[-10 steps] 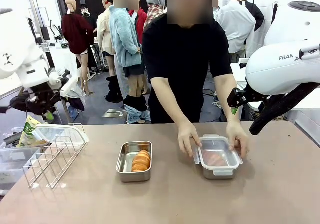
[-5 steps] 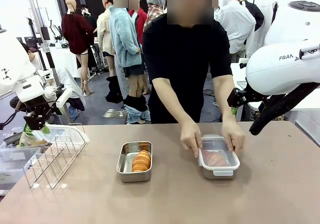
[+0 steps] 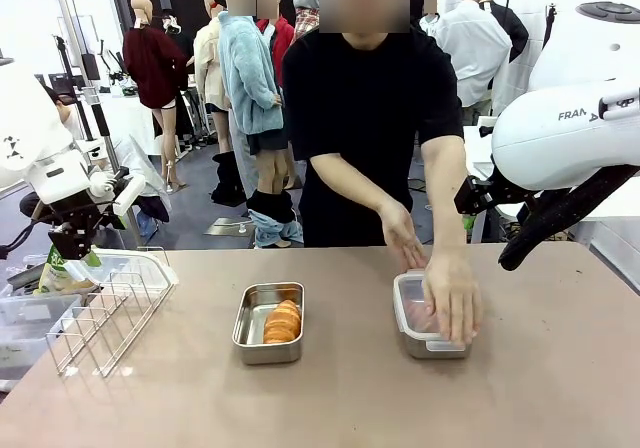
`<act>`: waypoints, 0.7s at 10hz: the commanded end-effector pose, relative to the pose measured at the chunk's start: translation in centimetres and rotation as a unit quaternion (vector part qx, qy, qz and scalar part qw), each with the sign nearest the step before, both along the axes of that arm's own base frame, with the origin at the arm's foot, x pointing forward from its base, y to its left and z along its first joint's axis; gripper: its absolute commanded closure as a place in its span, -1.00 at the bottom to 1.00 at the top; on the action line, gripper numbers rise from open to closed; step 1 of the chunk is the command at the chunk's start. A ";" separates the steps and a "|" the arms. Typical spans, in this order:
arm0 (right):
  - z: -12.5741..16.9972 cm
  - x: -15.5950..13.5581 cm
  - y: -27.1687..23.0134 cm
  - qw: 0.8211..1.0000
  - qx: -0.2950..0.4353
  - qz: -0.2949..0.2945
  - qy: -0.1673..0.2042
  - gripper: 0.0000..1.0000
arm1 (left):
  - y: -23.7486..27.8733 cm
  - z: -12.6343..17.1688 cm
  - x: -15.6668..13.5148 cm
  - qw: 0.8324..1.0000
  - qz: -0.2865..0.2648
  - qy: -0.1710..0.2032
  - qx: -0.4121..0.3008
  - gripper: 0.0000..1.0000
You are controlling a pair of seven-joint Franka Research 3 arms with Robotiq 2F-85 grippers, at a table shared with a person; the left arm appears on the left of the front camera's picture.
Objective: Place the bread in airtight containers.
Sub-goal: Pick up one Airtight Container lid and hand it to the human.
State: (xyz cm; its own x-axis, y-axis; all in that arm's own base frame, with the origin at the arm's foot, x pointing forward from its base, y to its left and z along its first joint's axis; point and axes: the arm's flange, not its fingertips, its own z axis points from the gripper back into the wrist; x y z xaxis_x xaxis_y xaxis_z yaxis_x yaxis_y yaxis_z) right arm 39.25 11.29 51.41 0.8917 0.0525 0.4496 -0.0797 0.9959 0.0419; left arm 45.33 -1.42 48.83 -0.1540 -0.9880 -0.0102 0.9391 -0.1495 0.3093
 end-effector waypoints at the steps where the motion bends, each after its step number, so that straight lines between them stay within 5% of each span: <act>1: -0.1 0.0 0.0 1.000 0.005 0.001 0.002 -1.00 | 0.2 -0.1 0.0 1.000 0.002 0.001 -0.001 -1.00; 7: -0.1 0.0 0.0 1.000 0.005 0.001 0.002 -1.00 | 0.2 -0.1 0.0 1.000 0.002 0.001 -0.001 -1.00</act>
State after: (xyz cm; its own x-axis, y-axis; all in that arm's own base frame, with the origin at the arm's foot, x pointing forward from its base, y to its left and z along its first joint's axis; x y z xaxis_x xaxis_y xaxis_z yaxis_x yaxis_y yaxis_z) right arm 39.25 11.29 51.41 0.8917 0.0525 0.4496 -0.0797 0.9959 0.0419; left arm 45.33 -1.42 48.83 -0.1539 -0.9880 -0.0102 0.9392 -0.1494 0.3093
